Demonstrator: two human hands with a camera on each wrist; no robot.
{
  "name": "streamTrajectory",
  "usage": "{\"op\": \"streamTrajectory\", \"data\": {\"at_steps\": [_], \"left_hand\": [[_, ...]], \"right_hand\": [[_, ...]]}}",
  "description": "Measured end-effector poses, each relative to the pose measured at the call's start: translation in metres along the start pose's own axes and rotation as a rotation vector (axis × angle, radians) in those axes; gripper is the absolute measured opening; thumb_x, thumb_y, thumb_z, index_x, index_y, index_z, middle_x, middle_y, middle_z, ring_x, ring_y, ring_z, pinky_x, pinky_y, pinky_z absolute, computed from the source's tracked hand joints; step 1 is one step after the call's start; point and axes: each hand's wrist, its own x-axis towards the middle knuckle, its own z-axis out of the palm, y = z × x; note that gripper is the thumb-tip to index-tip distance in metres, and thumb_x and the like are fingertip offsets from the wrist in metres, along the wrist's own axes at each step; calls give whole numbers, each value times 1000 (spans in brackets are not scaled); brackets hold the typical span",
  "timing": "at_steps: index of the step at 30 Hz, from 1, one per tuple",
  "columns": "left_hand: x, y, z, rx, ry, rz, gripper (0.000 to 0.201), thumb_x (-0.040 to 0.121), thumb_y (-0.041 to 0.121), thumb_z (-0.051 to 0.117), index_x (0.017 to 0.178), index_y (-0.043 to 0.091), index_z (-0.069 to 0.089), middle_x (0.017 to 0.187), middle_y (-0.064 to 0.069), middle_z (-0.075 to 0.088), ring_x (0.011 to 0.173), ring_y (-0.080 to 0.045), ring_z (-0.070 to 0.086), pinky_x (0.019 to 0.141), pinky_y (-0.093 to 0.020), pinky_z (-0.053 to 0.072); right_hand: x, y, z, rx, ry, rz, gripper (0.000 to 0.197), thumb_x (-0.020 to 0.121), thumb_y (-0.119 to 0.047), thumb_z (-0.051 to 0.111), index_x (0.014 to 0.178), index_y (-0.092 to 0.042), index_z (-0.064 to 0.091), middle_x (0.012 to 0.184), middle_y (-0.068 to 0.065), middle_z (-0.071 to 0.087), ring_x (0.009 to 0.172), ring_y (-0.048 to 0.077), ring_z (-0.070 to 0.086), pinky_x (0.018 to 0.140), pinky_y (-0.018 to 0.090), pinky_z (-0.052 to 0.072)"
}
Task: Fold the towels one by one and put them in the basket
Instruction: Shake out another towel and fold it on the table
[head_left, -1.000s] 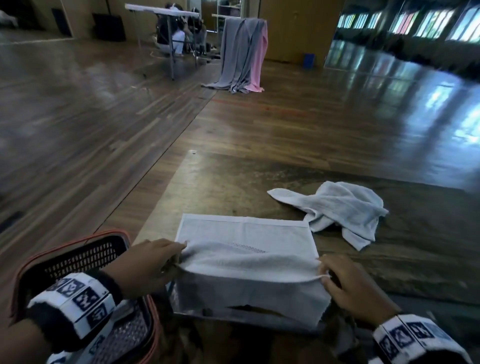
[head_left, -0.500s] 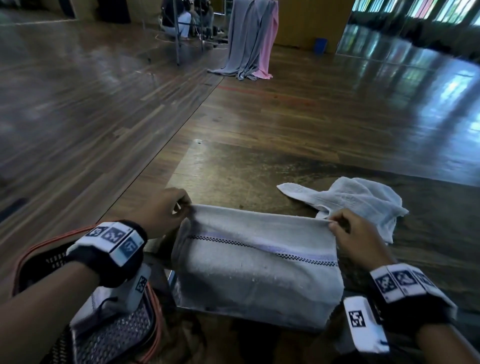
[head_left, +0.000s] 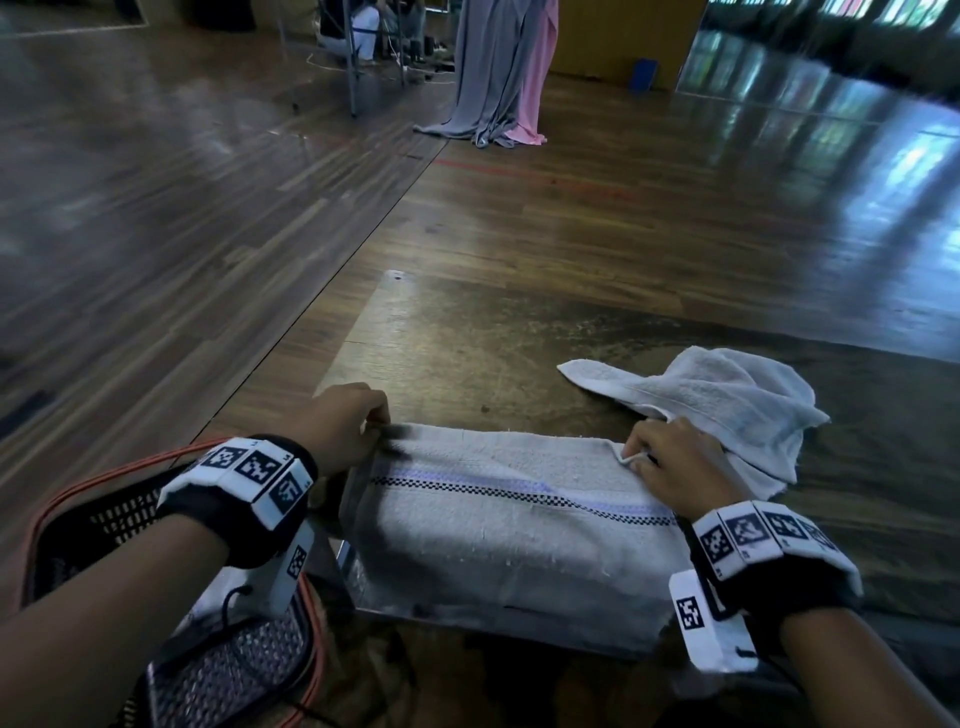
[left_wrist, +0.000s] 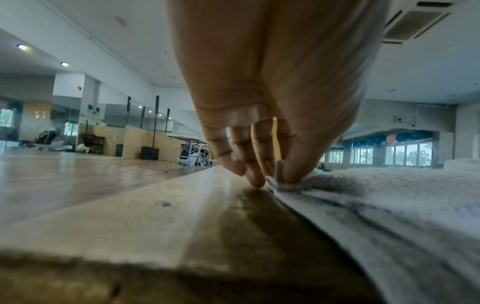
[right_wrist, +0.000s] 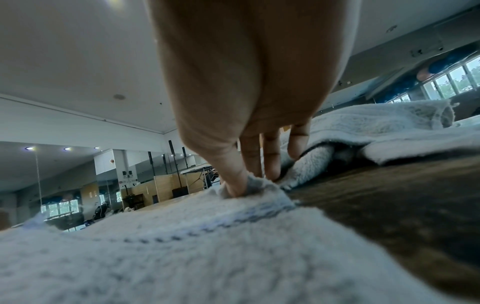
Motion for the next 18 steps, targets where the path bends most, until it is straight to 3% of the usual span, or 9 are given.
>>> {"op": "streamTrajectory", "data": {"at_steps": [4, 8, 11, 14, 18], "left_hand": [[0, -1, 1, -27, -28, -11, 8, 86, 14, 56, 93, 16, 59, 93, 2, 54, 81, -13, 48, 70, -22, 34], [-2, 2, -2, -57, -85, -80, 17, 88, 20, 56, 105, 15, 54, 93, 0, 58, 79, -13, 49, 66, -23, 35], [-3, 6, -7, 72, -154, -45, 20, 90, 22, 54, 107, 13, 58, 102, -3, 60, 83, -13, 47, 70, -21, 35], [-7, 7, -16, 106, -197, 34, 18, 90, 19, 55, 105, 12, 60, 104, -4, 58, 85, -12, 45, 73, -21, 35], [-20, 3, -24, 50, -229, 114, 12, 90, 17, 55, 101, 15, 57, 103, -1, 60, 93, -16, 54, 82, -28, 45]], "right_hand": [[-4, 3, -3, -1, 26, -23, 6, 87, -22, 60, 83, -26, 61, 99, -7, 62, 105, 16, 51, 92, 36, 39], [-5, 6, -5, 35, 30, -51, 13, 84, -19, 62, 77, -29, 58, 86, -14, 54, 99, 14, 53, 87, 35, 41], [-4, 8, -2, 143, 2, -2, 10, 87, -17, 59, 94, -23, 60, 100, -5, 63, 101, 17, 58, 89, 35, 46], [-3, 13, -3, 150, -82, 39, 26, 90, -16, 55, 116, -15, 59, 120, 4, 60, 112, 20, 55, 97, 34, 44], [-12, 18, -12, 143, -109, -30, 15, 90, -15, 56, 99, -17, 68, 103, 0, 62, 101, 15, 56, 82, 25, 40]]}}
